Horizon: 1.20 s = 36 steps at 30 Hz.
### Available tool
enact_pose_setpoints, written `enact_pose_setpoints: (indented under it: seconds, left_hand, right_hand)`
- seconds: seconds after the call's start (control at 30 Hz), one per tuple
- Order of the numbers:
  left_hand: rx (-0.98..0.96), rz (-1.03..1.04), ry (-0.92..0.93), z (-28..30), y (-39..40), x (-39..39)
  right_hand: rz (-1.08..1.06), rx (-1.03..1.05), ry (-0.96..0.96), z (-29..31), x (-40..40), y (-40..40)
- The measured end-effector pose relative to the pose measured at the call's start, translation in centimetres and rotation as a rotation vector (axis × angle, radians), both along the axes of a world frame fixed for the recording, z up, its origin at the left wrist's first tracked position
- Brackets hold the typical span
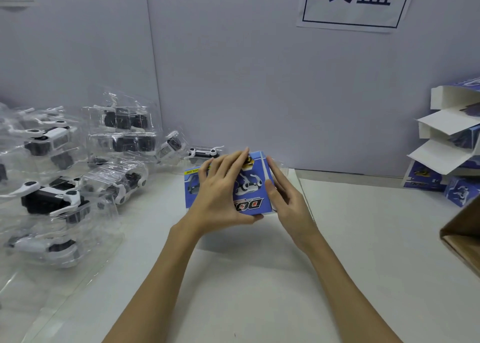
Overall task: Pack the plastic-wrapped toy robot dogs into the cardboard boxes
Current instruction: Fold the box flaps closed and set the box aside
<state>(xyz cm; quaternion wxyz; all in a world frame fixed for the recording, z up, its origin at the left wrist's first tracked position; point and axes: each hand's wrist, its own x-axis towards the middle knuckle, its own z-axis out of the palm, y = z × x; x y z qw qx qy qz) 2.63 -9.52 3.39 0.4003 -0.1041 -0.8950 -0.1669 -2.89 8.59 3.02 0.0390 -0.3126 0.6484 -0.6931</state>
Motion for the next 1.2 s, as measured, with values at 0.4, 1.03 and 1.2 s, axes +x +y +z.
enact_pose_setpoints:
  seconds: [0.4, 1.03, 1.2]
  left_hand:
    - [-0.043, 0.024, -0.026, 0.1, 0.5, 0.0]
    - [-0.052, 0.027, -0.095, 1.4, 1.8, 1.3]
    - [0.017, -0.003, -0.104, 1.7, 2.0, 1.6]
  right_hand:
    - [-0.048, 0.016, 0.025, -1.2, 0.1, -1.4]
    - [0.275, 0.143, -0.011, 0.7, -0.7, 2.1]
    - [0.277, 0.171, 0.049, 1.0, -0.5, 2.1]
